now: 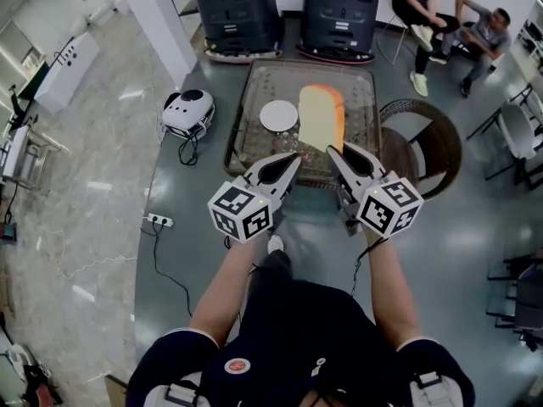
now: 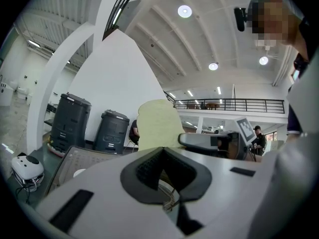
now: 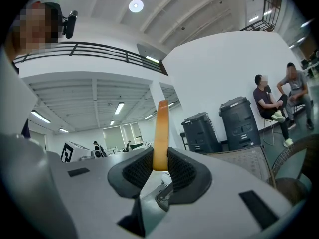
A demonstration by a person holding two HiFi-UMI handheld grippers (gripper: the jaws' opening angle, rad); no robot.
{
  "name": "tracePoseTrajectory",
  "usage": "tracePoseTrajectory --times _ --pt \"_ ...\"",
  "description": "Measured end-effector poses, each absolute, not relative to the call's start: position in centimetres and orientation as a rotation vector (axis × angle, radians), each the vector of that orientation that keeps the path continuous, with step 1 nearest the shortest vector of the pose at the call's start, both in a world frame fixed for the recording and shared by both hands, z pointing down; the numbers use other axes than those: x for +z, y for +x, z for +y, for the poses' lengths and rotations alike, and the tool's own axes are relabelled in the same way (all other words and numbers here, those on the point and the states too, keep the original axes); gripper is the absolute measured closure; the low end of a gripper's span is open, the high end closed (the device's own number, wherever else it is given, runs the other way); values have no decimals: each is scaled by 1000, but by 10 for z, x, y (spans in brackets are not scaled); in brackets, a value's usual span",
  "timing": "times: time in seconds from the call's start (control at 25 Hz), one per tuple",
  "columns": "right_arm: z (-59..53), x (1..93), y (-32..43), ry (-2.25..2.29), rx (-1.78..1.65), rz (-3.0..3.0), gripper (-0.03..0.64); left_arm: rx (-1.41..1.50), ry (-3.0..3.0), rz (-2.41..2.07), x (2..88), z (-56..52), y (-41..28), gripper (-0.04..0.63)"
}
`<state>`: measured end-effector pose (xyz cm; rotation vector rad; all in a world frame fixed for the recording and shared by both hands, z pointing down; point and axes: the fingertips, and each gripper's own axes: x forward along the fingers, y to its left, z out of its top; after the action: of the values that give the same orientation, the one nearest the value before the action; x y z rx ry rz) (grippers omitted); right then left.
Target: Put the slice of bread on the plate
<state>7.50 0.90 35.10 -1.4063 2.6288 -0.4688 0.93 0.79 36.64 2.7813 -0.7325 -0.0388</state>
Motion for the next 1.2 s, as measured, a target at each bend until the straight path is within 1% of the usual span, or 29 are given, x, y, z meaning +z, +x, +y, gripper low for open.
tracePoseTrajectory --times 0.52,0.8,1.2 --pt "-111 353 36 -1477 -523 2620 531 4 2768 -697 368 -113 -35 589" --pt "-156 358 23 -1513 -545 2623 531 0 2749 -673 371 -157 -47 589" --pt "-195 381 31 -1512 -613 2642 531 37 2715 -713 390 -190 -48 589"
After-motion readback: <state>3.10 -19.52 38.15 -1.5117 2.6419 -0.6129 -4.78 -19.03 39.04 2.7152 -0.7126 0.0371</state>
